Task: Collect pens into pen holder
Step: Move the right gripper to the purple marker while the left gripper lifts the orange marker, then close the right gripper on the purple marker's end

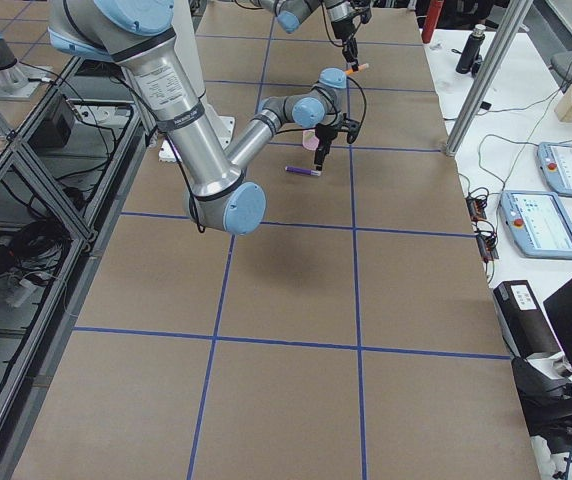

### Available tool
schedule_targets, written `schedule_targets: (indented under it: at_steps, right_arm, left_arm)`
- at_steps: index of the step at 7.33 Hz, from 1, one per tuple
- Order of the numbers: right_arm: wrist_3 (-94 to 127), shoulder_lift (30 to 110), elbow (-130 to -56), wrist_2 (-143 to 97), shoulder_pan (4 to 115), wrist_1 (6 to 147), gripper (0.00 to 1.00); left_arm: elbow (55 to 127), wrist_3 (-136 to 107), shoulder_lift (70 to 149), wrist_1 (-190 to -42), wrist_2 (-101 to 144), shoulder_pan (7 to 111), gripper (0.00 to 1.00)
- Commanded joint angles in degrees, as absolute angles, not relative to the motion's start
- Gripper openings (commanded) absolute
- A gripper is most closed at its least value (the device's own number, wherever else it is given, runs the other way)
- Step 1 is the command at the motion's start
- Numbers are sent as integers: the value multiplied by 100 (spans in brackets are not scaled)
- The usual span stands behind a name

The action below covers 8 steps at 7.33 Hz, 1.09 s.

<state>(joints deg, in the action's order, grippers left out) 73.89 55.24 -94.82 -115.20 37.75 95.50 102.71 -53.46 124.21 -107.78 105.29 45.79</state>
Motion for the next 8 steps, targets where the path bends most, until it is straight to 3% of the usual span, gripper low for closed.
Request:
schedule_targets:
  at_steps: [1,3,4,8]
  right_arm:
    - [7347,5537,-9030,-11514,3587,8682,96]
    - [7330,5546,-8868,-11514,3542,8499,93]
    - [7339,5555,-8859,-11514,3507,8508,85]
    - [7321,5528,-8763,-11487,3419,8482,78]
  left_arm:
    - [10239,-5317,12454,-10793,10529,4579,0]
    - [10274,-5326,12445,-10958,10529,4579,0]
    - [10266,-5326,12437,-11012,10529,4579,0]
    - [10257,-5309,12419,-11030,10529,4588,0]
